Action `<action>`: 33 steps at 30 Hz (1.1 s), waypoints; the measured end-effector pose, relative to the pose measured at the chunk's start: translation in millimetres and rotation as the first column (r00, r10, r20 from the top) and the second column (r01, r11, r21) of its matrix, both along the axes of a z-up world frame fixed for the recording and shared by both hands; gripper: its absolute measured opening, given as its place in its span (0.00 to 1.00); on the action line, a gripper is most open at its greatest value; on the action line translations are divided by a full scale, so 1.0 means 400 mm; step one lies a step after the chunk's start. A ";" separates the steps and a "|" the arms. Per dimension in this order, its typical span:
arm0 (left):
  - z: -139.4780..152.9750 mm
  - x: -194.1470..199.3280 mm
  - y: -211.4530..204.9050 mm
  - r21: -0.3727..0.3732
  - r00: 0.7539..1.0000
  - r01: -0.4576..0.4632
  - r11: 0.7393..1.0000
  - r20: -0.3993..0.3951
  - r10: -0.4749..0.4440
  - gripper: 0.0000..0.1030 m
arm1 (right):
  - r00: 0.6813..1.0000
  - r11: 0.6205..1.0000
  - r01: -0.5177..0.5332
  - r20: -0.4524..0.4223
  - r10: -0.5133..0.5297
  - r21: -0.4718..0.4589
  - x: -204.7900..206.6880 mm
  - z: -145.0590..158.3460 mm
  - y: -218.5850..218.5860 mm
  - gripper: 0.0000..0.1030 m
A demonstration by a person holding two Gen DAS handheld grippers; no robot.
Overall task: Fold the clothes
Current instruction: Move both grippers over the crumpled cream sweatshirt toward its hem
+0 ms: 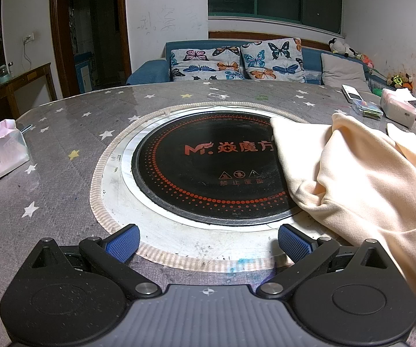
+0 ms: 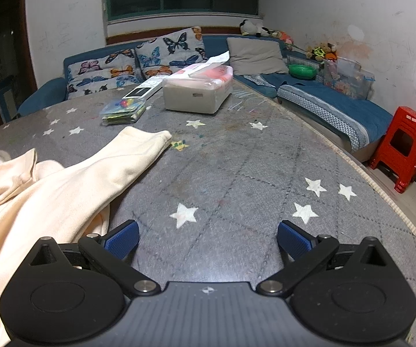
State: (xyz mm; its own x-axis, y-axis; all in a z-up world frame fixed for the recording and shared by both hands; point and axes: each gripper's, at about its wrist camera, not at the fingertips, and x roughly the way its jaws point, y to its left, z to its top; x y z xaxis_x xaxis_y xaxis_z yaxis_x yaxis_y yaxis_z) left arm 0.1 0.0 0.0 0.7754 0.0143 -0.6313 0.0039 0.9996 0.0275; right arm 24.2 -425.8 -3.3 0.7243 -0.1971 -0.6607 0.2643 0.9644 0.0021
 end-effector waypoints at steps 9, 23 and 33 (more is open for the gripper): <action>0.001 0.008 0.002 0.003 1.000 0.000 1.000 -0.005 0.000 1.00 | 0.995 0.995 -0.096 0.013 0.096 0.029 -0.099 0.024 0.047 1.00; 0.027 -0.033 -0.052 -0.025 0.999 -0.017 1.000 -0.044 0.015 1.00 | 0.971 0.971 -0.233 0.070 0.230 0.045 -0.214 0.086 0.124 1.00; 0.047 -0.060 -0.105 -0.032 0.998 0.008 0.999 -0.064 -0.010 1.00 | 0.945 0.947 -0.319 0.084 0.315 0.046 -0.254 0.093 0.183 1.00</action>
